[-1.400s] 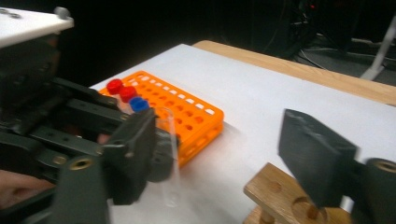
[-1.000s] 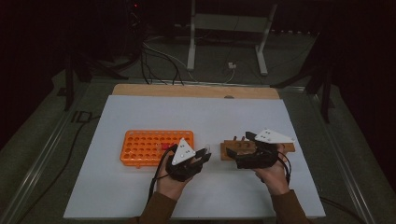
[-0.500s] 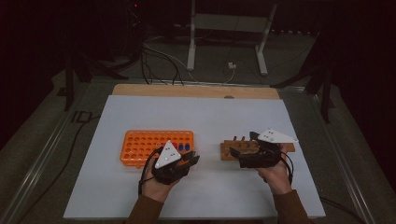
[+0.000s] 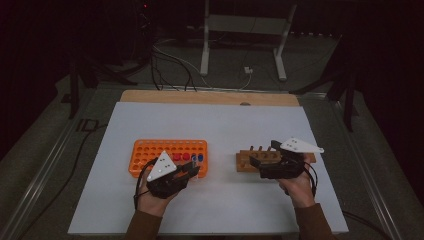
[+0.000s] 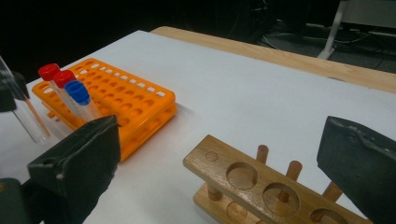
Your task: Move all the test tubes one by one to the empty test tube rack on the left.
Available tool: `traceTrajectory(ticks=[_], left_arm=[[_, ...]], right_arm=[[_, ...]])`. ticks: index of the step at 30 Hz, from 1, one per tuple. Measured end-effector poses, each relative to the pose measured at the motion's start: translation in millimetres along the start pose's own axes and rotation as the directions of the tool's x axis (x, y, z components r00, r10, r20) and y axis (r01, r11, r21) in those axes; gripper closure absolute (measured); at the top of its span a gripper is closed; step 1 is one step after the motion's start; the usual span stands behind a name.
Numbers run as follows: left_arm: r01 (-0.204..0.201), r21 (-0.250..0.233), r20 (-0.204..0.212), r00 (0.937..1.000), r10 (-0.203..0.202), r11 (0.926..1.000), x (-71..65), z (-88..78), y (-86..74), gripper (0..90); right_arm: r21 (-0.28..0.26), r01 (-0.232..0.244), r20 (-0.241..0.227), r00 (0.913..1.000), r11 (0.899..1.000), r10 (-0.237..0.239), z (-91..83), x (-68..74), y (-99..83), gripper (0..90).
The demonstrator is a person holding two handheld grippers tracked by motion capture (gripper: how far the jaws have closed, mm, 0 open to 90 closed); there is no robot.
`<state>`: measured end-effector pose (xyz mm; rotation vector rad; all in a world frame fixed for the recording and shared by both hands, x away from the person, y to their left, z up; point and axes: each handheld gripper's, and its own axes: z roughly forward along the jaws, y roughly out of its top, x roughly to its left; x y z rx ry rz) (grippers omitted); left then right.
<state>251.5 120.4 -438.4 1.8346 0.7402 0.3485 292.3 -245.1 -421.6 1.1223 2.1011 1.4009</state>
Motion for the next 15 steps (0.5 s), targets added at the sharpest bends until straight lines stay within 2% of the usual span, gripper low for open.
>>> traceTrajectory(ticks=[6, 12, 15], left_arm=[[0.008, -0.017, -0.025, 0.9997, -0.008, 0.9998, 13.0, -20.2, -2.7, 76.0], [0.036, -0.031, -0.079, 0.9961, -0.039, 0.9988, 28.6, -37.9, -8.0, 76.0], [0.040, -0.028, -0.118, 0.9920, -0.043, 0.9988, 35.0, -43.5, -11.7, 76.0]], right_arm=[[0.003, 0.000, 0.002, 1.0000, 1.000, 0.000, 0.3, -0.7, -0.6, 0.0], [0.000, -0.008, 0.006, 1.0000, 1.000, 0.008, -0.8, -2.8, -0.7, 0.1], [0.000, -0.011, 0.007, 0.9999, 1.000, 0.011, -1.4, -4.0, -1.1, 0.0]])
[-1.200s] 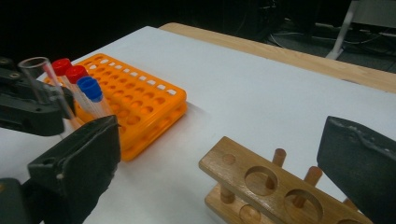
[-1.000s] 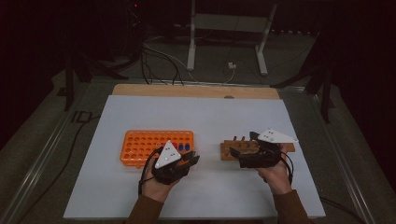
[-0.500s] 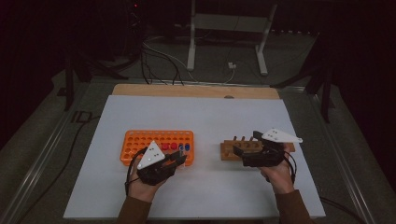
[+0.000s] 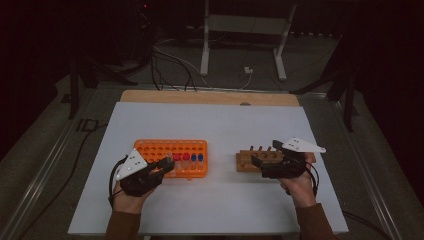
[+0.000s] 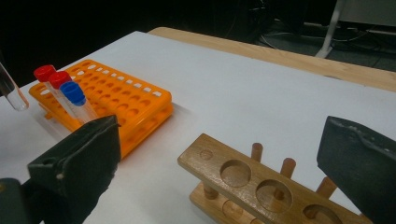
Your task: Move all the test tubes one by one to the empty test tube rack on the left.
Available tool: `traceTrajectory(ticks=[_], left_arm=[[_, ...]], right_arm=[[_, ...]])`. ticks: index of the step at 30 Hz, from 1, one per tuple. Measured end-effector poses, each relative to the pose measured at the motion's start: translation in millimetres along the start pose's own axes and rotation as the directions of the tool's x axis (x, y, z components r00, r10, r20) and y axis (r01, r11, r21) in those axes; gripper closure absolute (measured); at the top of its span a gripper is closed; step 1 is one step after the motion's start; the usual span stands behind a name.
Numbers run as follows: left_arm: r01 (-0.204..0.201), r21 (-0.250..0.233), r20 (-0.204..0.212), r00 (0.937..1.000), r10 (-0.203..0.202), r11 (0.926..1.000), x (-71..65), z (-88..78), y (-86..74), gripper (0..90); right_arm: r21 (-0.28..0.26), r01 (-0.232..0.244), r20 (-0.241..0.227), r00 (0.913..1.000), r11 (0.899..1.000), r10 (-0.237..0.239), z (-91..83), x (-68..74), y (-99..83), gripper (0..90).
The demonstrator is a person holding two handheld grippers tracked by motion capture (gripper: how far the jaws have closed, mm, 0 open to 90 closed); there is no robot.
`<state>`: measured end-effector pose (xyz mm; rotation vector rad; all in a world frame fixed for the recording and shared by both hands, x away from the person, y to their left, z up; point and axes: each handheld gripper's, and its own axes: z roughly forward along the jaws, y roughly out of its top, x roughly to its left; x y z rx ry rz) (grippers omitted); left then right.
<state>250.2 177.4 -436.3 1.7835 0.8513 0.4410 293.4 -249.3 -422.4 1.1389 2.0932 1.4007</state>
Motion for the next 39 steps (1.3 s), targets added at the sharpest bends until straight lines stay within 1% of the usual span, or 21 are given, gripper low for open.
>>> traceTrajectory(ticks=[3, 7, 9, 11, 13, 16, 19, 20, 22, 24, 25, 33, 39], left_arm=[[0.009, 0.006, -0.042, 0.9991, -0.009, 0.9999, 6.7, -1.9, -4.3, 76.0], [0.013, 0.008, -0.105, 0.9944, -0.012, 0.9999, 13.9, 0.1, -9.6, 75.9], [0.020, -0.007, -0.123, 0.9922, -0.021, 0.9998, 17.4, 2.7, -12.2, 75.9], [0.024, -0.011, -0.138, 0.9901, -0.025, 0.9997, 20.3, 7.2, -15.1, 75.9], [0.019, 0.003, -0.158, 0.9873, -0.018, 0.9998, 21.6, 12.7, -18.1, 75.9], [0.014, 0.024, -0.174, 0.9847, -0.010, 0.9996, 24.0, 21.0, -22.3, 75.9], [0.021, 0.044, -0.170, 0.9854, -0.013, 0.9988, 26.4, 27.2, -25.8, 75.9], [0.015, 0.061, -0.169, 0.9856, -0.004, 0.9980, 26.1, 29.2, -27.0, 75.9], [-0.003, 0.105, -0.169, 0.9853, 0.021, 0.9944, 24.3, 32.7, -30.1, 75.9], [-0.017, 0.150, -0.169, 0.9846, 0.043, 0.9885, 23.1, 35.6, -33.0, 76.0], [-0.023, 0.163, -0.167, 0.9848, 0.050, 0.9863, 22.9, 36.2, -33.8, 76.0], [-0.031, 0.190, -0.154, 0.9861, 0.061, 0.9813, 22.3, 36.4, -35.9, 76.2], [-0.020, 0.194, -0.152, 0.9871, 0.050, 0.9808, 23.2, 35.4, -37.9, 76.1]], right_arm=[[-0.001, 0.000, 0.002, 1.0000, 1.000, 0.000, -0.6, -0.6, -0.1, 0.0], [-0.003, -0.003, 0.004, 1.0000, 1.000, 0.003, -1.0, -0.6, 0.0, 0.0], [-0.001, -0.003, 0.003, 1.0000, 1.000, 0.003, -0.7, -0.6, -0.3, 0.0], [0.003, -0.002, 0.002, 1.0000, 1.000, 0.002, -0.3, -0.5, -0.8, 0.1], [0.003, -0.002, 0.003, 1.0000, 1.000, 0.002, 0.1, -0.6, -1.2, 0.1], [0.005, -0.004, 0.004, 1.0000, 1.000, 0.004, 0.4, -1.0, -1.6, 0.1], [0.006, -0.003, 0.004, 1.0000, 1.000, 0.003, 0.4, -1.1, -2.0, 0.1], [0.006, -0.003, 0.003, 1.0000, 1.000, 0.003, 0.3, -1.1, -2.1, 0.1], [0.008, -0.005, 0.001, 1.0000, 1.000, 0.005, 0.0, -1.5, -2.4, 0.1], [0.009, -0.005, 0.001, 1.0000, 1.000, 0.005, 0.1, -1.9, -2.9, 0.1], [0.011, -0.004, 0.001, 1.0000, 1.000, 0.004, 0.1, -2.0, -3.2, 0.1], [0.021, -0.001, 0.002, 1.0000, 1.000, 0.001, 0.1, -2.8, -5.9, 0.1], [0.021, 0.005, 0.004, 1.0000, 1.000, -0.005, -2.4, -3.4, -9.2, 0.1]])
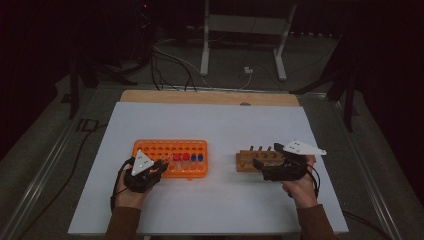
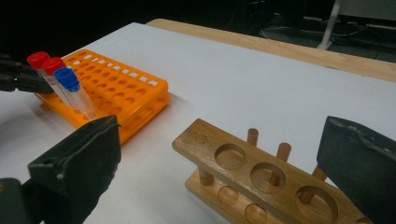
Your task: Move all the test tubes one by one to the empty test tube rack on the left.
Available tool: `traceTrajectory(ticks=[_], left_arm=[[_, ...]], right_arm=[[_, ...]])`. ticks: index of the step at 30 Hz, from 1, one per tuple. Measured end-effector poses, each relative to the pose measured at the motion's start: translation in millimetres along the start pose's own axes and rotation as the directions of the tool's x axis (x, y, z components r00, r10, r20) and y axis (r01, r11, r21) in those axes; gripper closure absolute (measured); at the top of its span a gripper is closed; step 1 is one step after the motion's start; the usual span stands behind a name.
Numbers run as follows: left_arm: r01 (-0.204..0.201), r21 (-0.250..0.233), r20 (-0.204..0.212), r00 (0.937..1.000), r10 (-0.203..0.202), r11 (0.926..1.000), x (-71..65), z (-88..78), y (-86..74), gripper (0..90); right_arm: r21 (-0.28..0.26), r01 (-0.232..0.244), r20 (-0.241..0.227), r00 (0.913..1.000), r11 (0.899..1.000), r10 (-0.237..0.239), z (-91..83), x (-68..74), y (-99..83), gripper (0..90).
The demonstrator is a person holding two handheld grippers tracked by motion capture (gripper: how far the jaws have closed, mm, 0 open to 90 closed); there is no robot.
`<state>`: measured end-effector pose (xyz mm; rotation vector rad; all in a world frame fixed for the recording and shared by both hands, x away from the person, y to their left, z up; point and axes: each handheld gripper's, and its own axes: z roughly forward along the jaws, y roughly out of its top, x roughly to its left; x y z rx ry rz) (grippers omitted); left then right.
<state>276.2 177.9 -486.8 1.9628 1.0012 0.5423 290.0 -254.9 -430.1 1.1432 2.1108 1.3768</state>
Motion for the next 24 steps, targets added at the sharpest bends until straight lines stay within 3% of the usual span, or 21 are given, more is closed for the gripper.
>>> traceTrajectory(ticks=[5, 10, 12, 17, 24], left_arm=[[-0.004, 0.029, -0.002, 1.0000, 0.005, 0.9996, -0.8, 4.3, -2.3, 76.0], [0.034, 0.019, 0.016, 0.9993, -0.034, 0.9992, 1.6, 3.0, -3.7, 73.9], [0.046, 0.014, 0.007, 0.9989, -0.047, 0.9988, 3.4, 0.4, -4.1, 67.7], [0.104, -0.076, 0.018, 0.9945, -0.103, 0.9916, 11.5, -17.0, -2.0, 56.9], [0.143, -0.211, -0.002, 0.9892, -0.146, 0.9671, 16.6, -44.9, -0.3, 37.7]], right_arm=[[-0.009, 0.011, -0.004, 0.9999, 1.000, -0.011, -1.6, -0.3, -3.8, 0.1], [-0.022, 0.014, -0.003, 0.9999, 1.000, -0.014, -4.2, -0.3, -6.4, 0.1], [-0.032, 0.017, -0.002, 0.9998, 0.999, -0.017, -5.9, -0.2, -7.7, 0.1], [-0.055, 0.028, 0.008, 0.9996, 0.998, -0.028, -10.6, -1.8, -15.0, 0.1], [-0.088, 0.033, 0.021, 0.9993, 0.996, -0.031, -16.8, -3.7, -29.8, 0.1]])
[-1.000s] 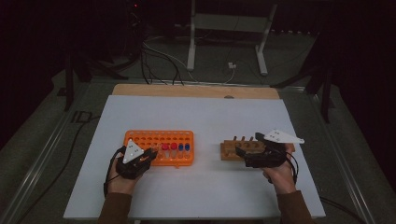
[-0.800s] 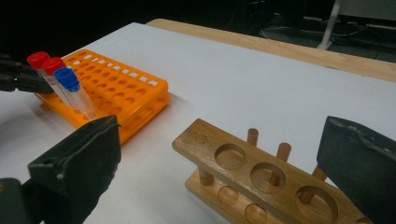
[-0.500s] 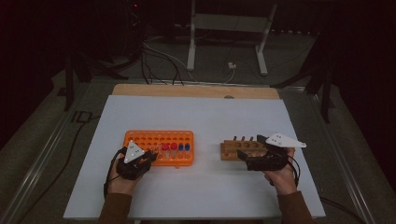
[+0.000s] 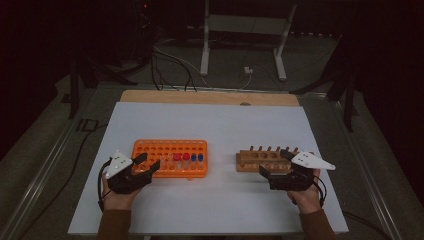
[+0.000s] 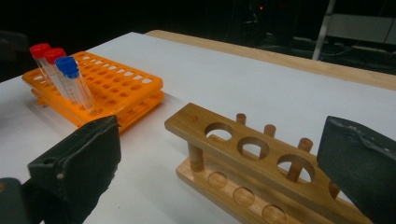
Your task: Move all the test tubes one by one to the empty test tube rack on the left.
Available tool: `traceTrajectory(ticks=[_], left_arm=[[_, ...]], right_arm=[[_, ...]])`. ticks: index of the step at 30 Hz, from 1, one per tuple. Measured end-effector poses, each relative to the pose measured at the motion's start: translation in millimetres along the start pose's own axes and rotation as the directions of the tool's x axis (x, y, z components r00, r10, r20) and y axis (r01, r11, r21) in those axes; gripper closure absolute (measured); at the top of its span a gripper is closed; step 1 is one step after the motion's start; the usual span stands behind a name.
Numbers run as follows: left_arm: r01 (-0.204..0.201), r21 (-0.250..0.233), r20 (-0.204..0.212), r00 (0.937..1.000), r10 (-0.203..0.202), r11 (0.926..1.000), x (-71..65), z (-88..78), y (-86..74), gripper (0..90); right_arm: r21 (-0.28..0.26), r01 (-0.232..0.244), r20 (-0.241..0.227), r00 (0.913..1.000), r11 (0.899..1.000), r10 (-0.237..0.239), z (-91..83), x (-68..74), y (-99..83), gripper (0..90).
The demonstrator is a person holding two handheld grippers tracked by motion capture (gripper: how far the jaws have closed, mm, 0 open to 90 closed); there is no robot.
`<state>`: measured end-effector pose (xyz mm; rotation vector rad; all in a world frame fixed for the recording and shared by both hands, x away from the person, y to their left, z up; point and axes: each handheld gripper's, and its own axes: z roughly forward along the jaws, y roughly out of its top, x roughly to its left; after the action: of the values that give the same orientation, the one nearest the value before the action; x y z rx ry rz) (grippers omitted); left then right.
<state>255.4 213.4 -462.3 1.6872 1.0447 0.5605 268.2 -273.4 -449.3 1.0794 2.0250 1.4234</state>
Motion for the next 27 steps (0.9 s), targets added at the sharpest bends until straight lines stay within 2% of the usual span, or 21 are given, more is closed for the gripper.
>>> traceTrajectory(ticks=[2, 7, 10, 12, 15, 21, 27], left_arm=[[0.001, -0.025, -0.025, 0.9997, -0.002, 0.9997, 0.2, -6.1, 0.6, 31.5], [0.007, -0.053, -0.087, 0.9961, -0.011, 0.9986, 1.0, -18.6, 0.2, 18.3], [0.019, -0.065, -0.099, 0.9948, -0.026, 0.9977, 1.1, -23.0, -0.6, 14.5], [0.018, -0.066, -0.118, 0.9927, -0.026, 0.9976, 0.8, -24.1, -0.1, 8.5], [0.027, -0.070, -0.120, 0.9921, -0.035, 0.9972, 2.5, -24.5, -0.6, 1.3], [0.028, -0.050, -0.120, 0.9923, -0.034, 0.9983, 3.4, -22.1, -4.2, 0.2], [0.026, -0.032, -0.118, 0.9926, -0.029, 0.9992, -0.2, -17.2, -6.1, 0.2]], right_arm=[[-0.009, 0.008, 0.004, 1.0000, 1.000, -0.008, -1.9, 0.0, -3.5, 0.1], [-0.035, 0.010, 0.014, 0.9999, 0.999, -0.010, -6.4, -1.2, -9.8, 0.1], [-0.052, 0.004, 0.014, 0.9999, 0.999, -0.003, -9.8, -2.9, -11.4, 0.1], [-0.063, 0.005, 0.019, 0.9998, 0.998, -0.004, -11.5, -4.1, -12.6, 0.1], [-0.066, 0.002, 0.022, 0.9998, 0.998, 0.000, -12.6, -5.8, -15.3, 0.1], [-0.041, 0.018, 0.047, 0.9988, 0.999, -0.016, -9.3, -8.4, -19.1, 0.1], [-0.032, 0.010, 0.046, 0.9989, 0.999, -0.008, -7.3, -8.6, -19.9, 0.1]])
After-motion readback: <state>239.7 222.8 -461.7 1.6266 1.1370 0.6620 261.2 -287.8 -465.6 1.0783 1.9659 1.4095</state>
